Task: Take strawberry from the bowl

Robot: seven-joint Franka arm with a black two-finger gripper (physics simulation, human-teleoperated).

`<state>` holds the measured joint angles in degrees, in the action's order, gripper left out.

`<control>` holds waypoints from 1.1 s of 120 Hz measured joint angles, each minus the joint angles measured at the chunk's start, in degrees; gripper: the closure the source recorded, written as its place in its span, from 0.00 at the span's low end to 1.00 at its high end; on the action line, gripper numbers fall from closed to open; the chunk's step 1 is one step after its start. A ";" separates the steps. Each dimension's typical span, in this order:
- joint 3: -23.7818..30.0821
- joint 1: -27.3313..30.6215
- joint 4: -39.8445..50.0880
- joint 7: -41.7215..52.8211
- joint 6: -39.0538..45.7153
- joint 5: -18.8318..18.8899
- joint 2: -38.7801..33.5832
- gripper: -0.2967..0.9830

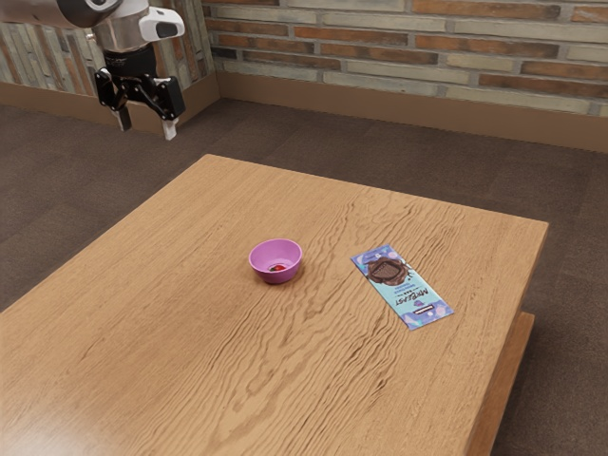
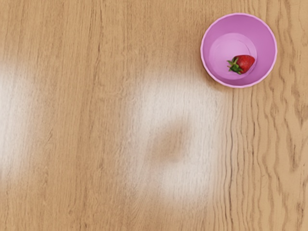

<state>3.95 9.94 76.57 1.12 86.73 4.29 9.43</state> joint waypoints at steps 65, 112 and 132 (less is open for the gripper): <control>2.77 5.42 2.32 14.59 15.13 0.03 19.88 0.32; 7.42 0.96 7.50 30.37 29.62 -3.09 20.66 0.50; 8.94 0.84 7.57 34.83 31.19 -3.19 23.48 0.54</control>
<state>12.89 10.77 84.14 35.95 117.91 1.10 32.91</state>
